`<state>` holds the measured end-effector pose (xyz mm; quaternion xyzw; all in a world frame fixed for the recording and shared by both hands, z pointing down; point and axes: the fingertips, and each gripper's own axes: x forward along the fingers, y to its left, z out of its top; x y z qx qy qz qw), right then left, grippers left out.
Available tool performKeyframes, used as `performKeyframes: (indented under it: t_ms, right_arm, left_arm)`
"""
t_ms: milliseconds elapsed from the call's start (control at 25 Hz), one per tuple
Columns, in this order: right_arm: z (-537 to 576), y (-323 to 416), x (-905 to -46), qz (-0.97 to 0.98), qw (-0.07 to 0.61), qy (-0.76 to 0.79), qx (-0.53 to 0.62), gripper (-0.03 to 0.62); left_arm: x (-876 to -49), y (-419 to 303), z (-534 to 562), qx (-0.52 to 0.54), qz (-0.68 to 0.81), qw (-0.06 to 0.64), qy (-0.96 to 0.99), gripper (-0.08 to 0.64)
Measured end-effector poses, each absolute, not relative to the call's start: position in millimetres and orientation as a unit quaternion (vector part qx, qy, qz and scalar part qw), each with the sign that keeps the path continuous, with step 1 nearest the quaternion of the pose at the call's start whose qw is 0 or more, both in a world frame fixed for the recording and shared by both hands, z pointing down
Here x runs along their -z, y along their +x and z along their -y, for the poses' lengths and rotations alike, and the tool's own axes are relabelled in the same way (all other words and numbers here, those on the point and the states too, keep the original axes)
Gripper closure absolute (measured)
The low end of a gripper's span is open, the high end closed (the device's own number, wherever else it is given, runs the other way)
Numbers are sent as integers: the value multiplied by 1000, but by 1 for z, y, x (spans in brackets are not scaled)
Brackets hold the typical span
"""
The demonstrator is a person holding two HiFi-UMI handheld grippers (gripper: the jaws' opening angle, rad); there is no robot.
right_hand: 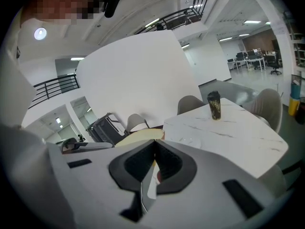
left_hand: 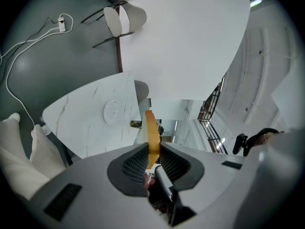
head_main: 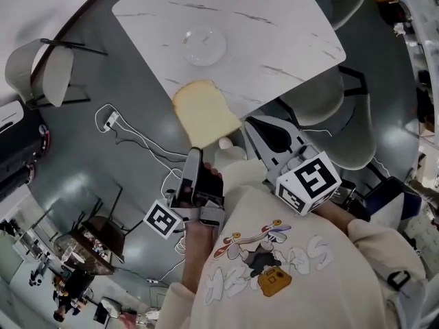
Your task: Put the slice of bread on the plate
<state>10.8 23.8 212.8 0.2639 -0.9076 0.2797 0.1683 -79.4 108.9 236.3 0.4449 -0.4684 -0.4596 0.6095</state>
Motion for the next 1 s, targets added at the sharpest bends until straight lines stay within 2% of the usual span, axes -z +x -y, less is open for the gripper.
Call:
performKeyframes:
  t_ms: [480, 1000]
  right_arm:
    - [51, 14, -232, 916, 177, 215, -288, 586]
    - [90, 0, -268, 911, 218, 210, -281, 586]
  left_arm:
    - [-253, -59, -31, 466, 477, 594, 450, 480]
    - [-302, -89, 22, 455, 476, 599, 456, 482]
